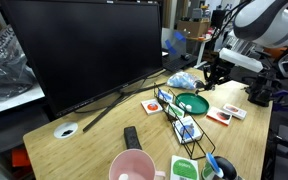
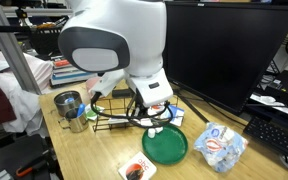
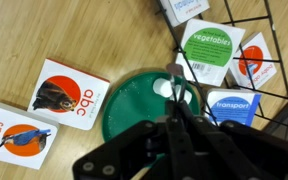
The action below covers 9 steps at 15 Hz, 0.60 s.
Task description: Put the silver pincers in the pink pot
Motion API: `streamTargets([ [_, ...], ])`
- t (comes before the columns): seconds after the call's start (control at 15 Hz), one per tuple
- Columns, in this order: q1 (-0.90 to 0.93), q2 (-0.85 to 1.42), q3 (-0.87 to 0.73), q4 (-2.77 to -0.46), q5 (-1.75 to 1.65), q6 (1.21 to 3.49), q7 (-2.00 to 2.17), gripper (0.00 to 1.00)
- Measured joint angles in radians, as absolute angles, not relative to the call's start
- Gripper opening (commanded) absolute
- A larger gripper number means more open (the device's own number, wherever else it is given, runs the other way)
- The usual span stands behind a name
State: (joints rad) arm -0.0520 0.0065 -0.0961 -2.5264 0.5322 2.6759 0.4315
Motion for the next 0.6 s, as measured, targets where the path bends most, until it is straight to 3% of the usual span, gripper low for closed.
streamTargets([
  [0.6,-0.052,-0.340,-0.110,-2.619,0.539,2.342,0.322,0.01],
])
